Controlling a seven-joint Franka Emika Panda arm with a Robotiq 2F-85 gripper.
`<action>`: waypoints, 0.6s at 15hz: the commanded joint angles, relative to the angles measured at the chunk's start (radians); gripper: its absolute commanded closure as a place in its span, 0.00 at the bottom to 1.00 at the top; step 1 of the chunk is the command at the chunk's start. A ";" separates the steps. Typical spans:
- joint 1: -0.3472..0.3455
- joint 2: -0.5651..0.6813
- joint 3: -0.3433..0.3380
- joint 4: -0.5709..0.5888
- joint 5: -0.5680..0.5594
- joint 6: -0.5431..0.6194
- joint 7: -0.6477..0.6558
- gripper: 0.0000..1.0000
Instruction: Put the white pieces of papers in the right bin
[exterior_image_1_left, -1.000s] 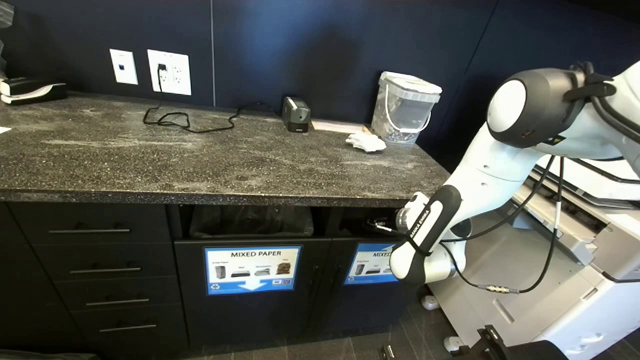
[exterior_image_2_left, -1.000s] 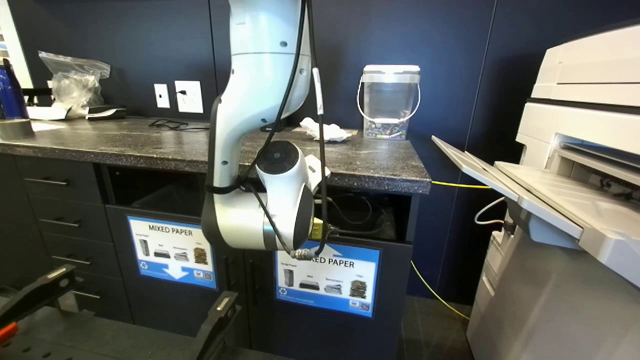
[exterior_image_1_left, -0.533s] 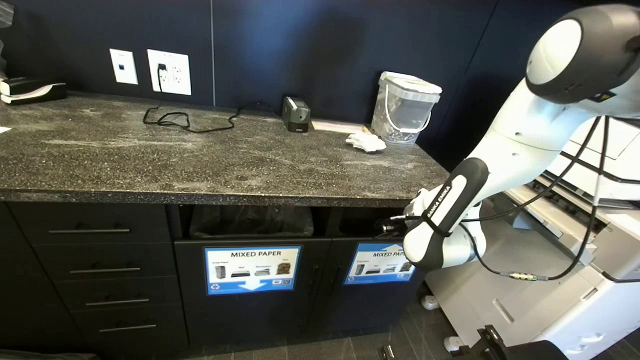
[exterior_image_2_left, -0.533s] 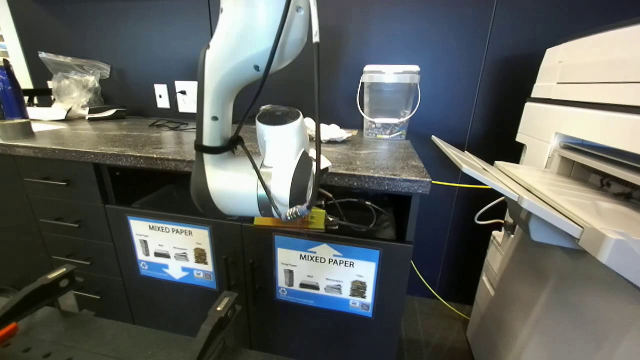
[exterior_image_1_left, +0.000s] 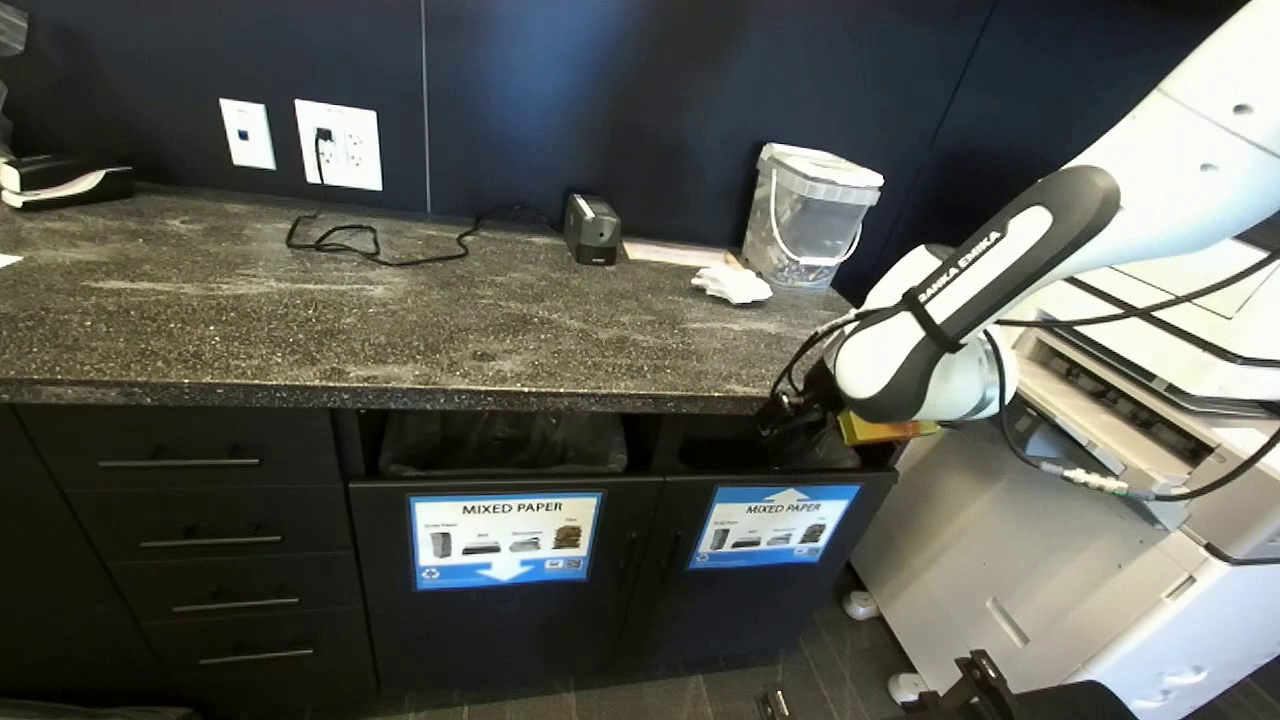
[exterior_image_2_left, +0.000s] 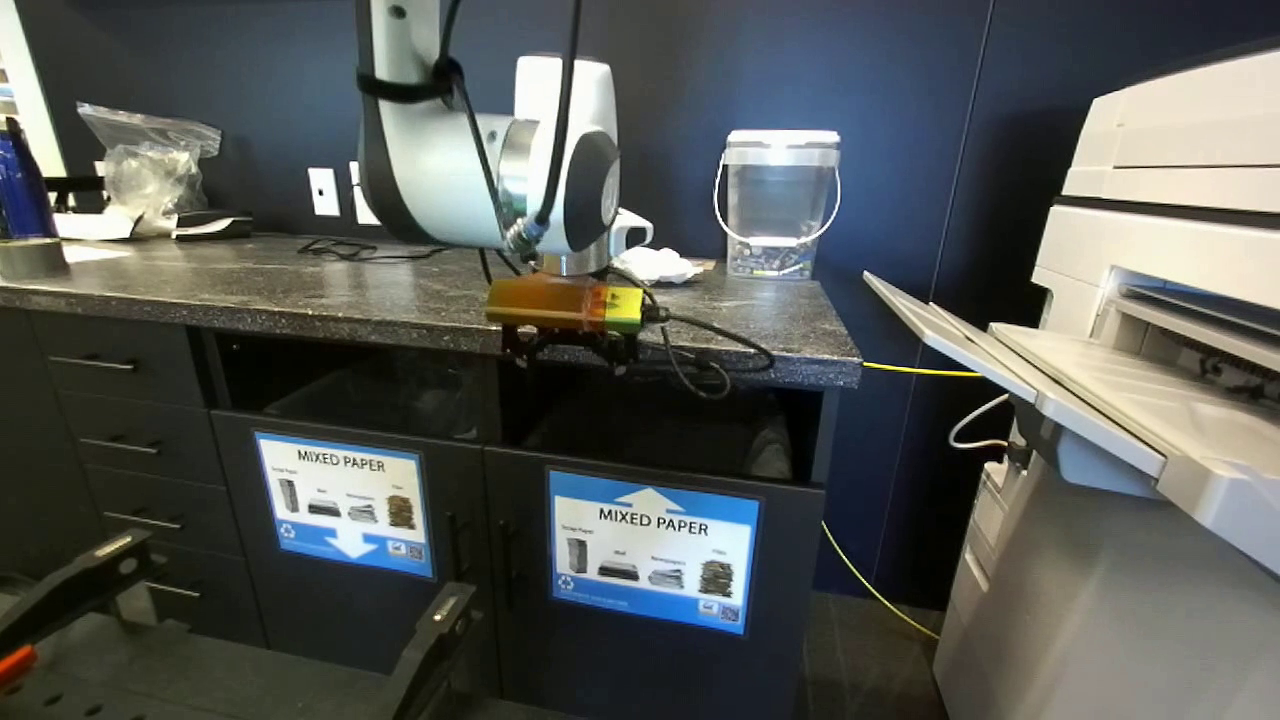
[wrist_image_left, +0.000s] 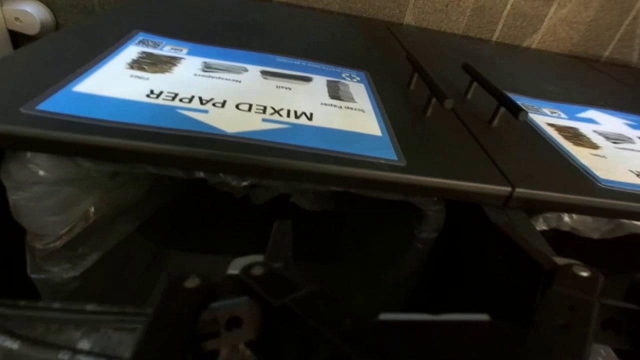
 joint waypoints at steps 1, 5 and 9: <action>-0.248 -0.074 0.266 0.023 0.049 -0.152 -0.087 0.00; -0.288 -0.072 0.340 0.148 0.293 -0.296 -0.238 0.00; -0.131 -0.045 0.199 0.354 0.427 -0.383 -0.237 0.00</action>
